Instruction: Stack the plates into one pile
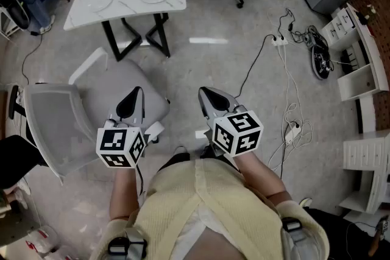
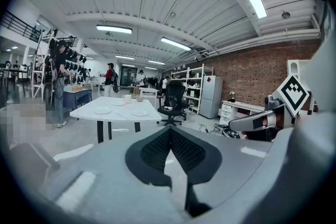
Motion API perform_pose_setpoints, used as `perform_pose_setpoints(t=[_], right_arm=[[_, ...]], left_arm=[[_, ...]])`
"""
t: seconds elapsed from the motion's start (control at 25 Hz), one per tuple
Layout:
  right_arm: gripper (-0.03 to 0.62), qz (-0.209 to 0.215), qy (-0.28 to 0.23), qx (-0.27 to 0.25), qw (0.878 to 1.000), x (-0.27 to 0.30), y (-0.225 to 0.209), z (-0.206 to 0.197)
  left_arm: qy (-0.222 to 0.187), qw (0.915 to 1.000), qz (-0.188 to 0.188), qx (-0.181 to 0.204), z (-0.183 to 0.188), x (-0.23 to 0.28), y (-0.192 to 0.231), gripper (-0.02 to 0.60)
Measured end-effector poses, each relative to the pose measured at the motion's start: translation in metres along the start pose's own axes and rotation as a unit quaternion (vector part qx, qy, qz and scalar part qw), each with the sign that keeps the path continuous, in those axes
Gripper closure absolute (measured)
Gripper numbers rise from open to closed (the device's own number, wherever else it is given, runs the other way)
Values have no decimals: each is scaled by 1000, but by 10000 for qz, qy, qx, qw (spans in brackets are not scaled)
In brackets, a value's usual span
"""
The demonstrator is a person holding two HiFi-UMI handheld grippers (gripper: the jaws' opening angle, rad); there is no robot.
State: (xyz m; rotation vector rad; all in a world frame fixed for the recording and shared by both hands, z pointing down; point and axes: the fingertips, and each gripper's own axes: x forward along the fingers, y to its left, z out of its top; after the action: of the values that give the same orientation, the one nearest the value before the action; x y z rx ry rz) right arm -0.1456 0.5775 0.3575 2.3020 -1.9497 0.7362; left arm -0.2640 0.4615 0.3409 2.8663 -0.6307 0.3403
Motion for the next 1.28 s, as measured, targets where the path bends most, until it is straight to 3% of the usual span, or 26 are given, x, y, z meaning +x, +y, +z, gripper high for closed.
perform_pose_setpoints(t=[0.48, 0.72, 1.0, 1.28], right_arm=[[594, -48, 92, 212, 9997, 20, 24, -21], [594, -53, 275, 127, 9995, 28, 41, -32], [594, -195, 474, 176, 9985, 16, 24, -47], [594, 10, 405, 37, 9992, 34, -6, -30]], left_arm=[[232, 9991, -92, -352, -28, -9, 32, 583], [464, 9984, -283, -162, -44, -8, 42, 584], [360, 9976, -487, -339, -46, 6, 31, 584], [143, 9982, 99, -574, -32, 30, 37, 584]])
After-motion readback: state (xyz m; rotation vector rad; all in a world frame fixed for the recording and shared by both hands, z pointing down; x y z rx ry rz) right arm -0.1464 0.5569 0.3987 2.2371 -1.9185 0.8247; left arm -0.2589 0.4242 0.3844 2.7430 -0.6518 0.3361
